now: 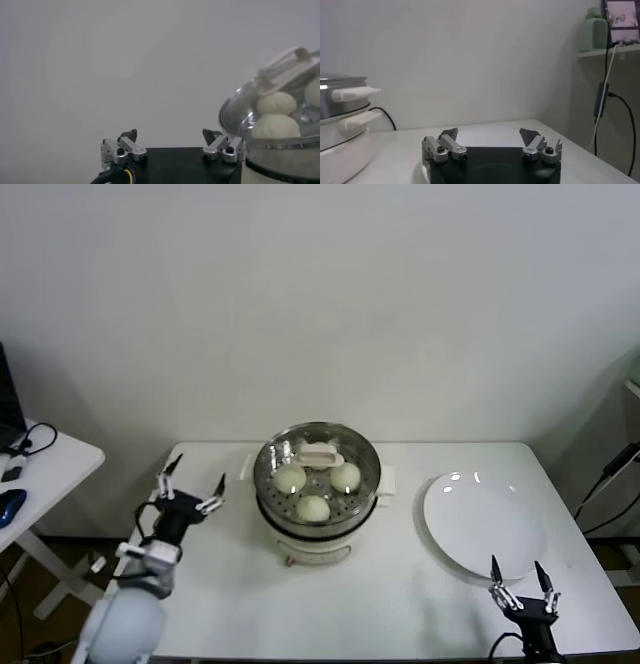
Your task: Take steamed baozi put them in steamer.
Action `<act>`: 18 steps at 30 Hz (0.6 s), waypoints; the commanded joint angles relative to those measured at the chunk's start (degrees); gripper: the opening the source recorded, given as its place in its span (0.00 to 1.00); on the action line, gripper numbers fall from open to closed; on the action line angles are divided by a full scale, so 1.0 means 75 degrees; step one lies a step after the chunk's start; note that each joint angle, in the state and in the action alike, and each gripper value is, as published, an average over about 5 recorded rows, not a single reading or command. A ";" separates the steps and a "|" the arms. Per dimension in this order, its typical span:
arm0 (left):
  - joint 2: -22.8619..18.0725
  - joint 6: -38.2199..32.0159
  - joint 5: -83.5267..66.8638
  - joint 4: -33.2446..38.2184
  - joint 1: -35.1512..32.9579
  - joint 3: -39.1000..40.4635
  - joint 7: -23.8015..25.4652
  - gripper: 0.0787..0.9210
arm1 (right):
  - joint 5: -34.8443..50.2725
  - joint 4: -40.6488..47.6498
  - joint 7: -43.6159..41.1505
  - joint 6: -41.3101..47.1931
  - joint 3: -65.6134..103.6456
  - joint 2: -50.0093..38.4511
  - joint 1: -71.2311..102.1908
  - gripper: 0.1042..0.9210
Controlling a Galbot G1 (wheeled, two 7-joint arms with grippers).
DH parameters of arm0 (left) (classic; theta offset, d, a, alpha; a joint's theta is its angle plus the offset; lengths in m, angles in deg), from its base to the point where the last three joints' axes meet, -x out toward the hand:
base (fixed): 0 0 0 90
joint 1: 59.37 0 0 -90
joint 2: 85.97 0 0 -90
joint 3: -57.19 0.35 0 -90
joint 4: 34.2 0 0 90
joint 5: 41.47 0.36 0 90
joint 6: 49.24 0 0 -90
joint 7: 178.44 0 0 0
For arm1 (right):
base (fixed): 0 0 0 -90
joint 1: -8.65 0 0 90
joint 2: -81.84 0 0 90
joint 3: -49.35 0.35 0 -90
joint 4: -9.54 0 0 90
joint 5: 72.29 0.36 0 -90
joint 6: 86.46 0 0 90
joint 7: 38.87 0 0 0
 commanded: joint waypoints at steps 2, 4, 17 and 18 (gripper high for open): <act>0.0025 -0.2011 -0.4851 -0.1777 -0.0402 -0.1239 0.0126 0.88 | -0.0120 0.0059 0.0081 -0.0178 -0.0145 -0.0004 -0.0018 0.88; -0.0006 -0.2147 -0.4798 -0.2046 -0.0394 -0.1152 0.0123 0.88 | -0.0132 0.0079 0.0087 -0.0216 -0.0180 -0.0001 -0.0027 0.88; -0.0137 -0.2677 -0.4626 -0.2770 -0.0636 -0.0929 0.0014 0.88 | -0.0109 0.0256 0.0068 -0.0407 -0.0344 -0.0040 -0.0070 0.88; -0.0163 -0.2703 -0.4602 -0.2780 -0.0663 -0.0914 0.0003 0.88 | -0.0110 0.0272 0.0067 -0.0410 -0.0361 -0.0041 -0.0073 0.88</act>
